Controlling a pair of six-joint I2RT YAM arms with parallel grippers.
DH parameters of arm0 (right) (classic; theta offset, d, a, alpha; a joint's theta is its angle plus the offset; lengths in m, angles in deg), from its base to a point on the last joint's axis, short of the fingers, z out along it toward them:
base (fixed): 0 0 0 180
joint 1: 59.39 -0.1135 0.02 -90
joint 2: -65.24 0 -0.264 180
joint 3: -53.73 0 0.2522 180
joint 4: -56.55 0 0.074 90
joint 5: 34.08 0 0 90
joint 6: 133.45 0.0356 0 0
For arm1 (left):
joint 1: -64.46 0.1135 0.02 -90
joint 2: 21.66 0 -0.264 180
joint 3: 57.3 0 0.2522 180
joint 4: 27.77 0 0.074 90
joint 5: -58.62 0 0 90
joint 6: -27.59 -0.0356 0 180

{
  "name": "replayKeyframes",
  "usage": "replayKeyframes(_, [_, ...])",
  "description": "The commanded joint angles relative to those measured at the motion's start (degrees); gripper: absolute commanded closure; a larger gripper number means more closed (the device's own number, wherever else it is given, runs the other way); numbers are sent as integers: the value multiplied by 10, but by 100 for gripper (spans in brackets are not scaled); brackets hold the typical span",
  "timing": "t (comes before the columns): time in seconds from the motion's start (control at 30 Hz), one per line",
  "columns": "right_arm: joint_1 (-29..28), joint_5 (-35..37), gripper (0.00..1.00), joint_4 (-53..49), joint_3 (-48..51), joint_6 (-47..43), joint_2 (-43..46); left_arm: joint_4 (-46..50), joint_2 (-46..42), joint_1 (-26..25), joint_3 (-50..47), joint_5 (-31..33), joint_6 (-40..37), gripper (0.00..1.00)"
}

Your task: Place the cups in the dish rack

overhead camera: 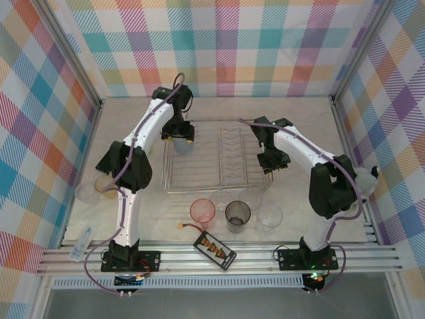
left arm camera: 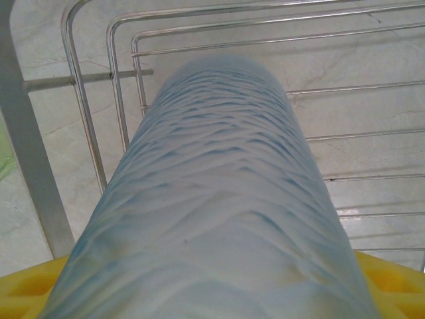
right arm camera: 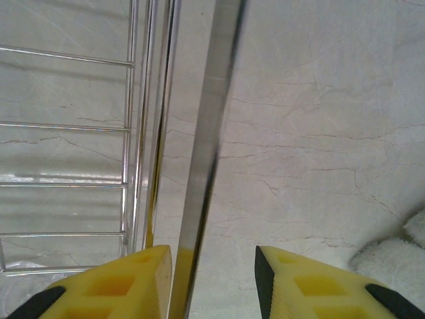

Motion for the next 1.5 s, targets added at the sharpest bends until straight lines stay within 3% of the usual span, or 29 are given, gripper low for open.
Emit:
replayKeyframes(0.0, [-4, -20, 59, -12, 5, 1, 28, 16, 12, 8, 18, 13, -10, 56])
replayKeyframes(0.13, [-4, -17, 59, 16, 17, 9, 61, -1, 12, 8, 19, 10, -18, 54])
replayKeyframes(0.3, [-4, -31, 56, 41, 36, 16, 100, -2, 15, 9, 25, 15, -19, 28])
replayKeyframes(0.43, [-4, -45, 54, 41, 38, 21, 112, -5, 12, 9, 25, 18, -19, 1])
replayKeyframes(0.63, [-4, -93, 52, 46, 29, 30, 130, -19, -8, 9, 24, -3, -41, 0])
replayKeyframes(1.0, [-15, -245, 53, 53, -5, 78, 190, -132, -166, 9, -107, 88, -34, 0])
replayKeyframes(1.23, [-97, -322, 54, 48, -30, 101, 196, -308, -366, 14, -369, 118, -10, 0])
replayKeyframes(1.47, [-195, -354, 53, 44, -39, 112, 151, -540, -621, 32, -690, 53, 3, 0])
